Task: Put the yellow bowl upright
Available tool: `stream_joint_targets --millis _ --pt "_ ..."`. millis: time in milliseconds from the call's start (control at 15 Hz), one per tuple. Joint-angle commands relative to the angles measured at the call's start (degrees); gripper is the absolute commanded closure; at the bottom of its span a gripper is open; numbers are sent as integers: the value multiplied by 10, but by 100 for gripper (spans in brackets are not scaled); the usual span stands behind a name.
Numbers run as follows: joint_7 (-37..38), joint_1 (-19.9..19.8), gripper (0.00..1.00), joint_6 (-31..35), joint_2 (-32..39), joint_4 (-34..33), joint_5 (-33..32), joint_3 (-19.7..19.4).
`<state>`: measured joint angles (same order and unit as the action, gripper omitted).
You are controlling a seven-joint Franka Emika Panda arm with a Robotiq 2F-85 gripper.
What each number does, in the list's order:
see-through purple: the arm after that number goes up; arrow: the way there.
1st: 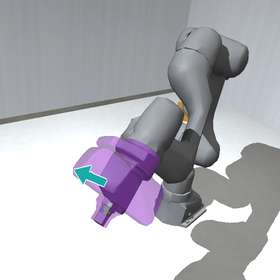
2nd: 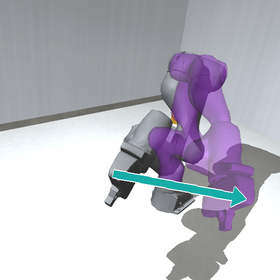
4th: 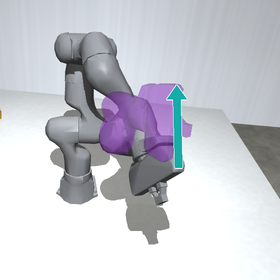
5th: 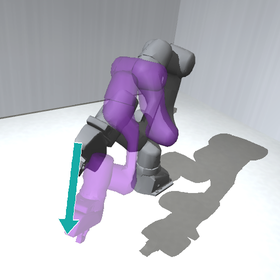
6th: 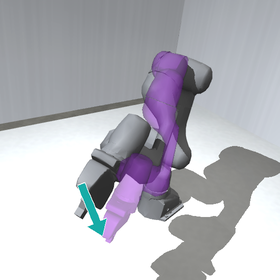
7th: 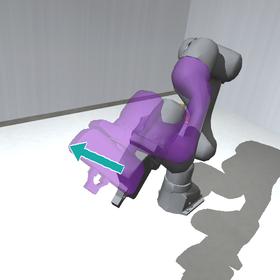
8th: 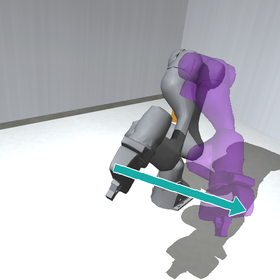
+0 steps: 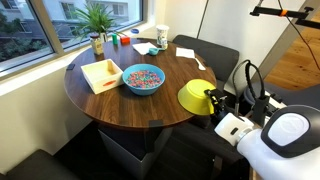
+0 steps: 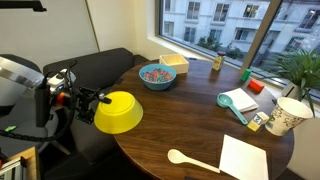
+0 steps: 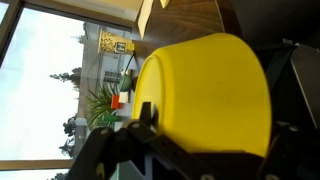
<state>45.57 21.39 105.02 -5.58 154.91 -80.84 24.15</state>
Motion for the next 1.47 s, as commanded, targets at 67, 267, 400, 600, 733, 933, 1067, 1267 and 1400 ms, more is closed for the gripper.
stream_joint_targets --millis 67,267,400,600,733,933,1067,1267,1400 --pt "14 7 43 -12 21 -9 -20 -7" --pt "14 10 62 -27 22 -16 -31 -7" --pt "13 10 68 -27 20 -18 -31 -8" --pt "9 8 69 -23 11 -18 -27 -12" --pt "4 5 69 -20 -1 -19 -21 -17" --pt "-3 -1 69 -7 -24 -23 -4 -32" --pt "-11 -6 69 3 -39 -28 3 -45" --pt "-16 -15 69 26 -62 -42 15 -69" --pt "-20 -24 69 57 -78 -53 33 -89"
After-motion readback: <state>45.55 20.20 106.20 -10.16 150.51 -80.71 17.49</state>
